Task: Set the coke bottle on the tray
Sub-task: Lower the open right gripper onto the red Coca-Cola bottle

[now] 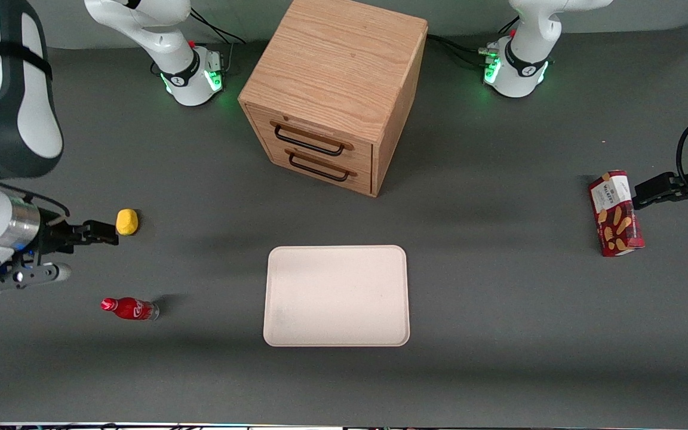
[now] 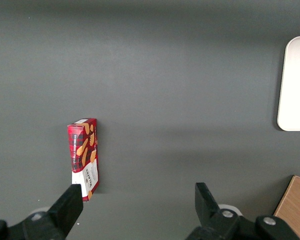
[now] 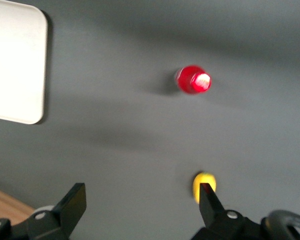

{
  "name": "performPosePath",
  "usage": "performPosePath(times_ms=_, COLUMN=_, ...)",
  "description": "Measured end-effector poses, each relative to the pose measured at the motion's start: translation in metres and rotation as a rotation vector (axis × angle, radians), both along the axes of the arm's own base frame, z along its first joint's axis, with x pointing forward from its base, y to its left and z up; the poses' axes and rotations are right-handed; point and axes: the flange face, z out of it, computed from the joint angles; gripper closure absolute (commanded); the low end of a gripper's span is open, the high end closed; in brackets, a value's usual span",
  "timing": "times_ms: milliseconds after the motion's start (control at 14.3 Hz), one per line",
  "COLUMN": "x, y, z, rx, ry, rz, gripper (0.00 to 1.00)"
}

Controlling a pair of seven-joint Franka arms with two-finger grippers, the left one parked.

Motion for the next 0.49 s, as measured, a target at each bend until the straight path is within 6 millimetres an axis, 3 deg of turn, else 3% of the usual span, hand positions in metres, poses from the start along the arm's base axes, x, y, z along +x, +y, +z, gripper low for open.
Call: performPosePath(times_ms=490, x=0.051, y=-0.035, z=-0.104, rx=-0.047, ry=-0.082, rz=0.127, gripper=0.00)
